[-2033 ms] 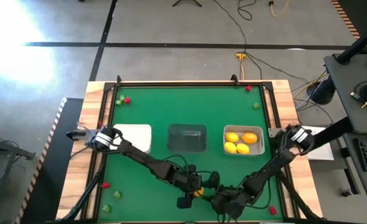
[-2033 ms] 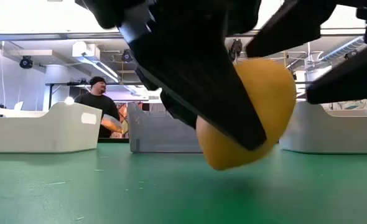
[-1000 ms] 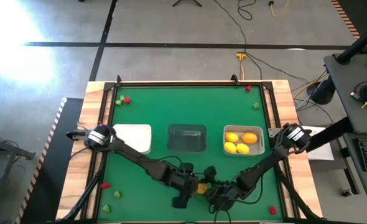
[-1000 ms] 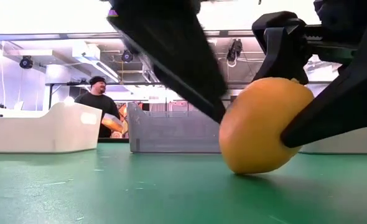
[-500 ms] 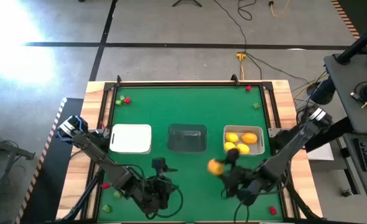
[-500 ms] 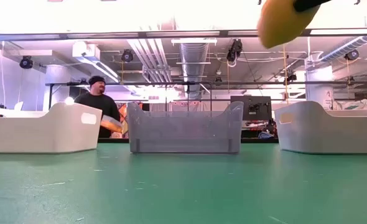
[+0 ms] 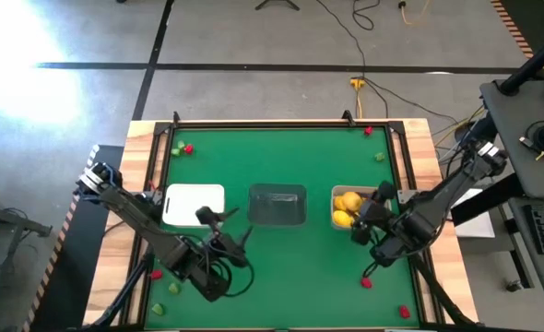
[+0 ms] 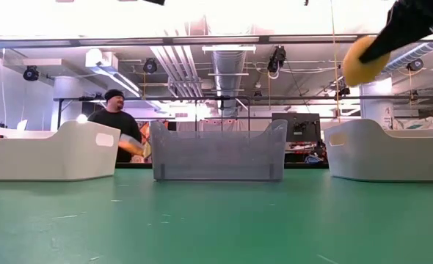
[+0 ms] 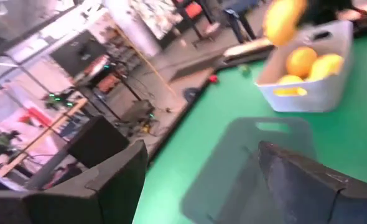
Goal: Sort produce into baskets
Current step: Put the yellow lemon into the gray bin
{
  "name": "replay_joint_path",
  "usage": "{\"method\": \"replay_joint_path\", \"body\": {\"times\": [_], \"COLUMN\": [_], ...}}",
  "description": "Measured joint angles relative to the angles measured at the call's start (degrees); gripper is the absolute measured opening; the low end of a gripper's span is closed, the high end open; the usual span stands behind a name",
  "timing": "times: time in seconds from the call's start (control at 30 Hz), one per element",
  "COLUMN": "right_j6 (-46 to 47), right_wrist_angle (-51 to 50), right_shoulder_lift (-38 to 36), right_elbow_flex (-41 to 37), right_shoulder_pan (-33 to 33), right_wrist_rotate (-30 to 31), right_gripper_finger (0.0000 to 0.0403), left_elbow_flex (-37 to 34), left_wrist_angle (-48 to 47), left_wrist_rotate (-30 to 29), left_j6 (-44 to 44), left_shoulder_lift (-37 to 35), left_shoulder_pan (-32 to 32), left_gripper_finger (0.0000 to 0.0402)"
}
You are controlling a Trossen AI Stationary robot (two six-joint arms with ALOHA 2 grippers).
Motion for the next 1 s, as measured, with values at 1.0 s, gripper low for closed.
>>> {"method": "replay_joint_path", "body": {"times": [1.0], "right_j6": [-7.45], "right_wrist_angle": [3.63], "right_shoulder_lift": [1.41], "right_elbow_flex": [-8.72], "right_shoulder_pan": [-19.79], "right_wrist_rotate": [-28.94], "right_gripper_finger": [0.0287], "left_elbow_flex": [-8.73], "left_wrist_angle": [-3.14], "left_wrist_rotate": [-4.42], "left_j6": [-9.67], "left_shoulder_lift": [-6.90], "left_shoulder_pan": [-1.94], "left_gripper_finger": [0.0269]}}
